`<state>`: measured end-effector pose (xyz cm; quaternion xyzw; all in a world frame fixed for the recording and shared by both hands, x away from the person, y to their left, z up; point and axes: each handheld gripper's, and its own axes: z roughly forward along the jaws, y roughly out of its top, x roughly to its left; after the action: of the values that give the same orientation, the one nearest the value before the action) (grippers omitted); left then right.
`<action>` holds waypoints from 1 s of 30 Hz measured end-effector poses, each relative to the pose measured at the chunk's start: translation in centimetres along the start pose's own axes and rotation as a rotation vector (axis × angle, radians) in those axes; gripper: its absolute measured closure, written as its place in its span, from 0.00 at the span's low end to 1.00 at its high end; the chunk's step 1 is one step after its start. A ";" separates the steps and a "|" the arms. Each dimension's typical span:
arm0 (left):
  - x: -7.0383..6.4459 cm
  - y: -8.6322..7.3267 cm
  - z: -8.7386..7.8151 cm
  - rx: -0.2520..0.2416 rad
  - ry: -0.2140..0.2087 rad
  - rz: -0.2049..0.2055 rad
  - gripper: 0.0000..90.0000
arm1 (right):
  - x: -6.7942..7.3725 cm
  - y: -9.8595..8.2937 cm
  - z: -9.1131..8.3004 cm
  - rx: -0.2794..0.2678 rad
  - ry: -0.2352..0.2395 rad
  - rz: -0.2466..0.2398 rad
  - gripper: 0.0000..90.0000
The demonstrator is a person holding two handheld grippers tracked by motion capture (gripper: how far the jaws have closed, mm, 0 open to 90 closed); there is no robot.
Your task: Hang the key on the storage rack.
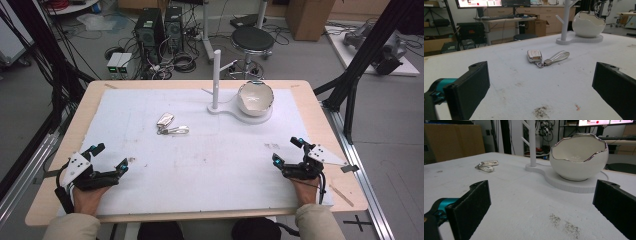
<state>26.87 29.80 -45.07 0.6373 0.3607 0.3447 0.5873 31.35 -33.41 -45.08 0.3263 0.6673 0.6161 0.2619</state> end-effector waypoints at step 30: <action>2.0 6.5 2.6 0.079 -0.201 0.055 0.02 | 0.0 0.0 0.0 -0.001 -0.004 -0.002 0.01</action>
<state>30.47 29.92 -38.79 0.7010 0.2958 0.2806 0.5852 31.36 -33.38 -45.07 0.3268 0.6670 0.6153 0.2642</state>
